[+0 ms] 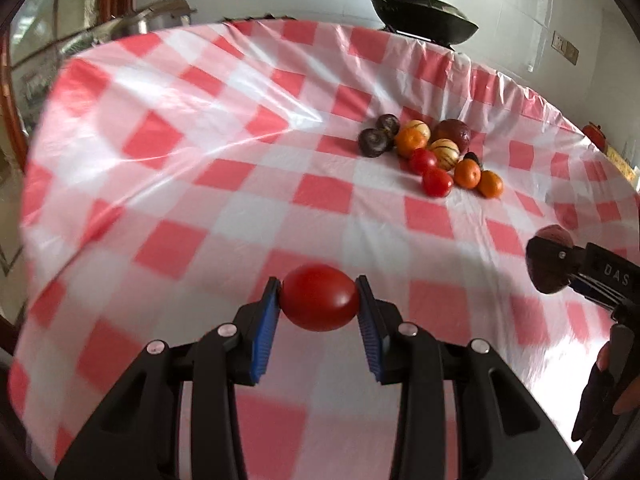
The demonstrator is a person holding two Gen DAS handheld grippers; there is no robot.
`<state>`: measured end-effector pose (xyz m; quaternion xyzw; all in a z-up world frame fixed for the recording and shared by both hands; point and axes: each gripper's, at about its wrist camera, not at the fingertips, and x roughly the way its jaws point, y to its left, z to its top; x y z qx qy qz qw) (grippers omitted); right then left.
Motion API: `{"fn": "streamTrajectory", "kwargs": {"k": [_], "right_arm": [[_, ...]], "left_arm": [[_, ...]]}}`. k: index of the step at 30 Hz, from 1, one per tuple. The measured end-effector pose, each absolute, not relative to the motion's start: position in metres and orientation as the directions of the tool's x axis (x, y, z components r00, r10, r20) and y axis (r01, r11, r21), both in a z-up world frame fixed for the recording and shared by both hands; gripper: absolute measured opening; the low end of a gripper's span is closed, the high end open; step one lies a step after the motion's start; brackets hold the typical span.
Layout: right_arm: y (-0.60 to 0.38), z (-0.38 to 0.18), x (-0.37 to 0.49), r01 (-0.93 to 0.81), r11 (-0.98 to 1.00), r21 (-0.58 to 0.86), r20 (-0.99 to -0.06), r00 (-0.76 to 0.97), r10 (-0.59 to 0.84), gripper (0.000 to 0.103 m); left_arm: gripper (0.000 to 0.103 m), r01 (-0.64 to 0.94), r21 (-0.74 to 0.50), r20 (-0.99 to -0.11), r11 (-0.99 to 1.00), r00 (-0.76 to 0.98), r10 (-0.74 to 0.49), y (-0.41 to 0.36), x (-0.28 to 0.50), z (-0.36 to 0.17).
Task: Organize fruits
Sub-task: 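Carry the apple and tomato to the white box and release both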
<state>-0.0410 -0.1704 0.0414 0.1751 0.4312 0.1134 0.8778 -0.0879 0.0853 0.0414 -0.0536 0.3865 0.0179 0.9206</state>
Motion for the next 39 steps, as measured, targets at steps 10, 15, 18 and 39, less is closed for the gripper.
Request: {"fn": "streamTrajectory", "kwargs": {"k": [10,15,18,39], "right_arm": [[-0.062,0.048,-0.114,-0.321,0.858,0.402,-0.701,0.495,0.514,0.064],[-0.004,0.05,-0.157,-0.464,0.809,0.36,-0.71,0.427,0.561,0.064],[0.027,0.052,-0.181,-0.541,0.767,0.345,-0.713,0.38,0.589,0.064],[0.253,-0.079,-0.36,-0.946,0.292,0.14,-0.934,-0.029,0.356,0.064]], "left_arm": [[0.038,-0.171,-0.056,-0.675,0.984,0.733,0.088,0.156,-0.207,0.051],[0.038,-0.208,-0.027,-0.634,0.978,0.76,0.144,0.187,-0.27,0.061],[0.038,-0.259,-0.04,-0.624,0.965,0.761,0.178,0.216,-0.315,0.058],[0.039,-0.628,0.02,-0.87,0.778,0.373,0.323,0.369,-0.442,-0.1]]}}
